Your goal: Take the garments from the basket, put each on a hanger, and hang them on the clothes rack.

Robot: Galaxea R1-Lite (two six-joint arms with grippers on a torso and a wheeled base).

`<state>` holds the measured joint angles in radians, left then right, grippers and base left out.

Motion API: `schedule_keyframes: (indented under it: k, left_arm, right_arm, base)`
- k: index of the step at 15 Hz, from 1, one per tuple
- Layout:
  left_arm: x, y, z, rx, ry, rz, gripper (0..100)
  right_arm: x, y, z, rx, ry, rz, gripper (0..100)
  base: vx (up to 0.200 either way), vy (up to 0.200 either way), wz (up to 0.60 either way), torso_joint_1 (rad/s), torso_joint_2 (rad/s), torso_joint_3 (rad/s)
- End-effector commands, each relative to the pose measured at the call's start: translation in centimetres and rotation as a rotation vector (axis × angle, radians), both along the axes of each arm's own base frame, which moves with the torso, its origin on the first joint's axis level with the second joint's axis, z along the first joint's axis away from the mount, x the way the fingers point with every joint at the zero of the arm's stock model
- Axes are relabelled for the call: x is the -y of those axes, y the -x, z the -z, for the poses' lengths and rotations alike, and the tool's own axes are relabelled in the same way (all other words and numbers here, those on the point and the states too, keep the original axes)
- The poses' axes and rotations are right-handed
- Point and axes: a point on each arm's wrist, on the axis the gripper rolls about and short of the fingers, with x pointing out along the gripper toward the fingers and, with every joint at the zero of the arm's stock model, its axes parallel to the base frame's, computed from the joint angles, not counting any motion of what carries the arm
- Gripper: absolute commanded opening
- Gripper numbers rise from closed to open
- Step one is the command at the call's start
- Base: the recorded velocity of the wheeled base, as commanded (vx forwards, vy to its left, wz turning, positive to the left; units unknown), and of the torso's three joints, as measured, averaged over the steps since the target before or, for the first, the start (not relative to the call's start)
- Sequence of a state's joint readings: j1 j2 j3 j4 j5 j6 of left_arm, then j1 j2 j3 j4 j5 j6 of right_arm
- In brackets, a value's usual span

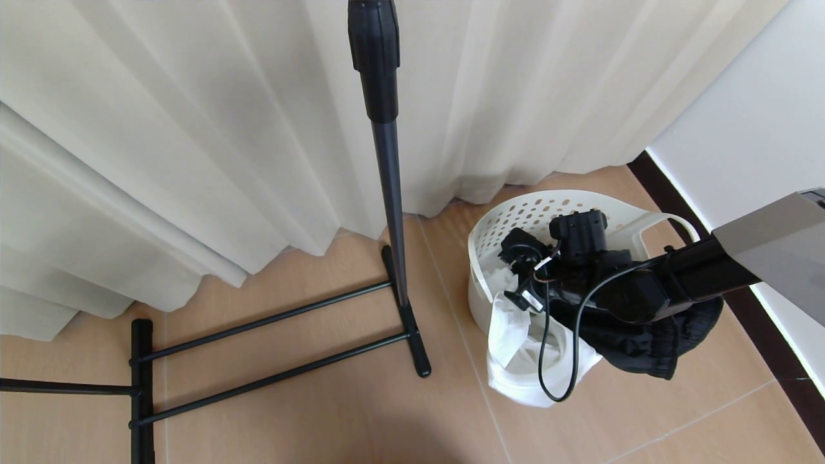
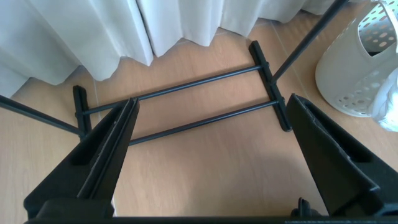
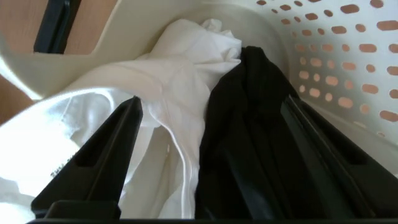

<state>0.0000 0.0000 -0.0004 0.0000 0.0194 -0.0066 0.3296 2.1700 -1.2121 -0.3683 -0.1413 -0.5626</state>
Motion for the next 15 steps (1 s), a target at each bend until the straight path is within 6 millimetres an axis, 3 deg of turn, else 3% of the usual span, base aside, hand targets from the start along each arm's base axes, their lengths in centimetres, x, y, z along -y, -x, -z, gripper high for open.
schedule_keyframes:
  k: [1, 8, 15]
  left_arm:
    - [0.0, 0.0, 0.0, 0.0, 0.001, -0.001, 100]
    - [0.0, 0.0, 0.0, 0.0, 0.001, -0.002, 100]
    - [0.0, 0.0, 0.0, 0.0, 0.001, -0.002, 100]
  right_arm:
    - [-0.1, -0.3, 1.2, -0.005, 0.002, -0.001, 100]
    - [-0.3, -0.5, 2.1, -0.022, 0.009, -0.005, 100]
    - [-1.0, -2.0, 3.7, -0.029, -0.009, 0.004, 100]
  base:
    - [0.0, 0.0, 0.0, 0.0, 0.0, 0.0]
    - [0.0, 0.0, 0.0, 0.0, 0.0, 0.0]
    - [0.0, 0.0, 0.0, 0.0, 0.0, 0.0]
